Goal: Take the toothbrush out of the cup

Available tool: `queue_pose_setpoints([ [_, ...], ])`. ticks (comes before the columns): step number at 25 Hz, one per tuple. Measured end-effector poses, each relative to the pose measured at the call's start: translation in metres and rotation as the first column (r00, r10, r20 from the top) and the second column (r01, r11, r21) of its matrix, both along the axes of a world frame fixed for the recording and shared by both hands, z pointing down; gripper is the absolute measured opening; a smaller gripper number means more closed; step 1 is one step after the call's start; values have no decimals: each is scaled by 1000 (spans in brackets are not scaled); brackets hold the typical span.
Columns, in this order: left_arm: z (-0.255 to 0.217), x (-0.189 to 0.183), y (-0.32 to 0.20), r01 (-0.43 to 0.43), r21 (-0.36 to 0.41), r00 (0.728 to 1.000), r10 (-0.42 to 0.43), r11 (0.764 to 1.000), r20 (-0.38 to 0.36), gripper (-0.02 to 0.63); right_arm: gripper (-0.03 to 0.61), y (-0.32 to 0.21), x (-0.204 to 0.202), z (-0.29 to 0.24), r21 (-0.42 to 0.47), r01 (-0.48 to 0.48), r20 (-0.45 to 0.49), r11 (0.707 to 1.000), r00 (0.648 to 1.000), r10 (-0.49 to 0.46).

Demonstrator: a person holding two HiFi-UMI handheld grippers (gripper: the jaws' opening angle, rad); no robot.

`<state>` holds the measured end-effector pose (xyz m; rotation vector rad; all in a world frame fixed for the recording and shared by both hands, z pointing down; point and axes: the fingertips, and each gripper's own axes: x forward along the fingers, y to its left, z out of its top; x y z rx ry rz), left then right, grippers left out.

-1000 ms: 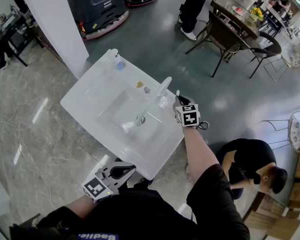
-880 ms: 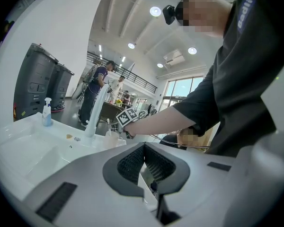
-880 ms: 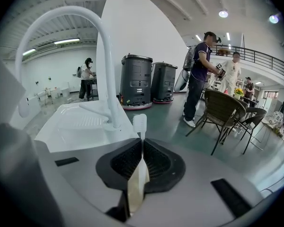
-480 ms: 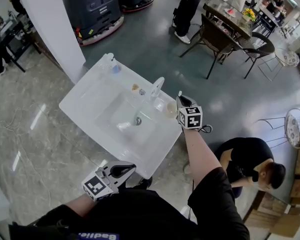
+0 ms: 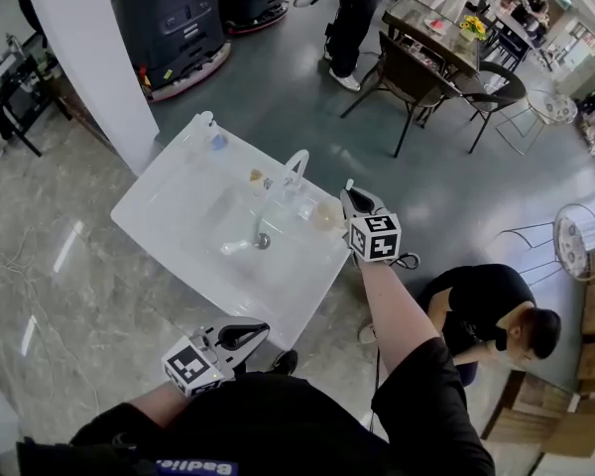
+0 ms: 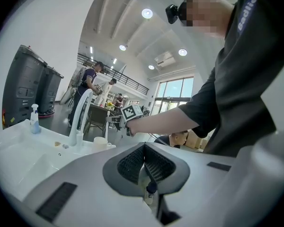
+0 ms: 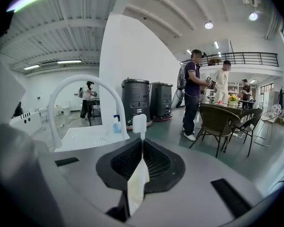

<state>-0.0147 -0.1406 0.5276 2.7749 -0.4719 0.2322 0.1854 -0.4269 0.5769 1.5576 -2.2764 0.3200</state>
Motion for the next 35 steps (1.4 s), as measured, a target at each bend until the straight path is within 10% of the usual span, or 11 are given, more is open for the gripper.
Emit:
queue_pose_setpoints([
  [35,-20,19,45,-91,43,992,94,995,-89,9,20,190,-58,5,-20,76,148,997,986,-73],
])
